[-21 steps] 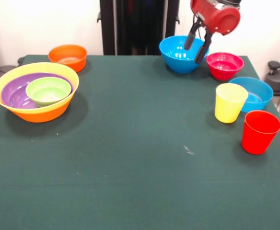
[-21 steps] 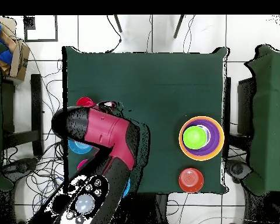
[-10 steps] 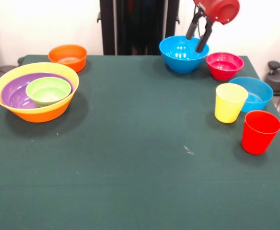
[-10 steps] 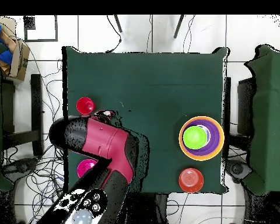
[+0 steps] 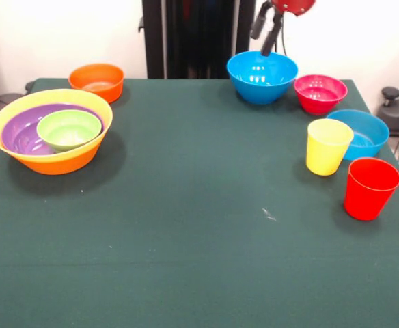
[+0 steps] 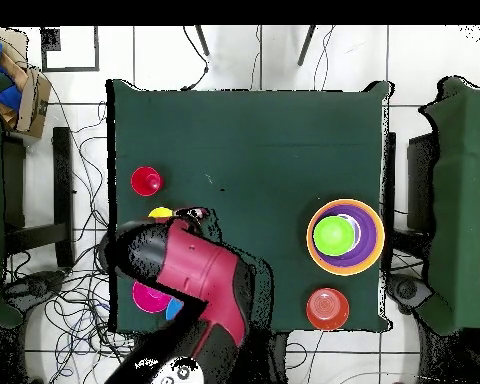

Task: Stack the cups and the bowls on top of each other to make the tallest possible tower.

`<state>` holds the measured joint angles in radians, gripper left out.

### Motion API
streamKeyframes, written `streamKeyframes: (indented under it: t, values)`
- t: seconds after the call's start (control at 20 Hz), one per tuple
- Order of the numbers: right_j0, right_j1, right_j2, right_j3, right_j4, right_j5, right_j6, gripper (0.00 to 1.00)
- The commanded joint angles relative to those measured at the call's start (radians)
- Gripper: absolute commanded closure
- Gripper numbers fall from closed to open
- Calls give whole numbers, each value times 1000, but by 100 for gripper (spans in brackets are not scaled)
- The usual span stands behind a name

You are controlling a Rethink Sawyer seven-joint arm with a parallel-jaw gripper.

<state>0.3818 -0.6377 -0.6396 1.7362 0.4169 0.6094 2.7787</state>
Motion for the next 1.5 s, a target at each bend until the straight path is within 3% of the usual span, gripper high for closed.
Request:
streamKeyframes:
  t: [0.05, 0.7, 1.5]
  values:
    - [-48, -31, 110, 132, -23, -101, 54, 0]
    - [-115, -11, 142, 134, -57, -199, 18, 0]
    - [-148, 52, 161, 14, -45, -144, 28, 0]
